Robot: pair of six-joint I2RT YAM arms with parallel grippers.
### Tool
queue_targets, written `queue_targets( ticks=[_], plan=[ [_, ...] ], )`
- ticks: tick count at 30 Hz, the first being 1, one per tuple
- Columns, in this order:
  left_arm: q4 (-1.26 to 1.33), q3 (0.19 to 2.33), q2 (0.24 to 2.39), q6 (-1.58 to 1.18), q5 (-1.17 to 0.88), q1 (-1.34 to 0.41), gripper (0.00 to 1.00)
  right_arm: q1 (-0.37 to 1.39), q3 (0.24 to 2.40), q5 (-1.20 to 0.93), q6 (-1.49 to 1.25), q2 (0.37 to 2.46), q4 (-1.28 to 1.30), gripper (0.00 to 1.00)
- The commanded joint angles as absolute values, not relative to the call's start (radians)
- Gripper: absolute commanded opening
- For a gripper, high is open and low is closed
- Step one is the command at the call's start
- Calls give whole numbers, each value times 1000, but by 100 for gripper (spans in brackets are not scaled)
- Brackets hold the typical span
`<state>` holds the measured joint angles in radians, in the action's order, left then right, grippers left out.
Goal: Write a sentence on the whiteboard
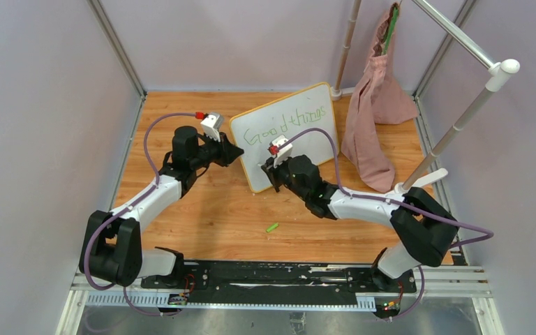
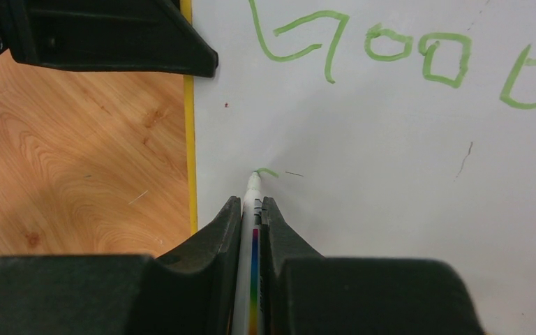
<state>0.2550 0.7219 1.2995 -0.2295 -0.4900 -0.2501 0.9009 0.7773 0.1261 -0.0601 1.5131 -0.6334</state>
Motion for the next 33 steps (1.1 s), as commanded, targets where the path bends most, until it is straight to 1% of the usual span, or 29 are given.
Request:
queue_targets(
  ticks=[1, 7, 19, 33],
  plan=[
    [204, 726, 1301, -138, -386, -244, 0, 926, 802, 109, -60, 1531, -628, 0],
    [205, 726, 1298, -140, -387, -245, 0, 937, 784, 107, -64, 1528, -611, 0],
    [204, 725, 1296, -141, -386, -245, 0, 934, 763, 177, -53, 1515, -552, 0],
    [204, 724, 1295, -141, -386, -245, 0, 896, 762, 236, -58, 1493, -522, 0]
  ],
)
